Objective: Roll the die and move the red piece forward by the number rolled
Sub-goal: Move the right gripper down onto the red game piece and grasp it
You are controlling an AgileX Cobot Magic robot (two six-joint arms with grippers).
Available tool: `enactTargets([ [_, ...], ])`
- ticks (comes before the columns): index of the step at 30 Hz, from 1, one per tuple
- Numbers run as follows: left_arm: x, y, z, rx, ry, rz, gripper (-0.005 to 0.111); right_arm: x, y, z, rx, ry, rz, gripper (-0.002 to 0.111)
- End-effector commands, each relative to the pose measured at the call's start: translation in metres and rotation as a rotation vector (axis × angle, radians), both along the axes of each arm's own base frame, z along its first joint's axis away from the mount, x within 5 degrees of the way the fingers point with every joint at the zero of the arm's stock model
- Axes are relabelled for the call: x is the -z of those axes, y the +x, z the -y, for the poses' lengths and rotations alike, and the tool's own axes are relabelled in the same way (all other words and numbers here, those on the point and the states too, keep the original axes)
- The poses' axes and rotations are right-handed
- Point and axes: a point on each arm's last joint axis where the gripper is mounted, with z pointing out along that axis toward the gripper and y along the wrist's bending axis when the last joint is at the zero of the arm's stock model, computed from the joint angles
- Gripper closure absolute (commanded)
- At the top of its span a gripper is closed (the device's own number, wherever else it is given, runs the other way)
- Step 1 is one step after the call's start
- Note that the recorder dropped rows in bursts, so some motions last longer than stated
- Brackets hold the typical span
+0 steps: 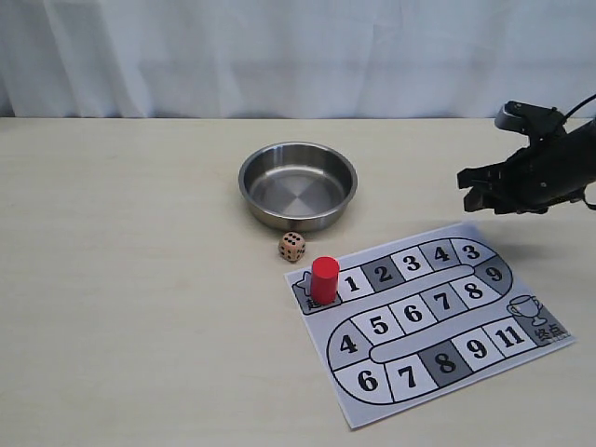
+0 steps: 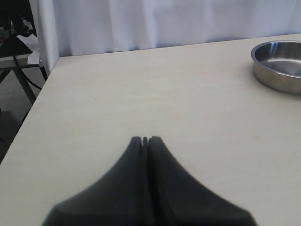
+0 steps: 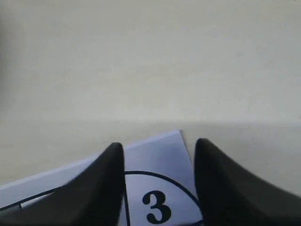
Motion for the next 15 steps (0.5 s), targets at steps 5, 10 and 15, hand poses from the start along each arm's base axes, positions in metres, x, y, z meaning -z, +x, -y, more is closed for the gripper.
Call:
enactTargets([
  [5, 0.0, 0.0, 0.0, 0.001, -0.009, 0.007, 0.107, -0.009, -0.011, -0.006, -0.073, 0.038, -0.074, 0.104],
  [10, 0.0, 0.0, 0.0, 0.001, -0.009, 0.007, 0.107, -0.038, -0.02, -0.01, -0.104, 0.06, -0.053, 0.104],
  [15, 0.0, 0.0, 0.0, 0.001, -0.009, 0.007, 0.107, -0.067, -0.036, -0.024, -0.161, -0.015, -0.078, 0.104],
])
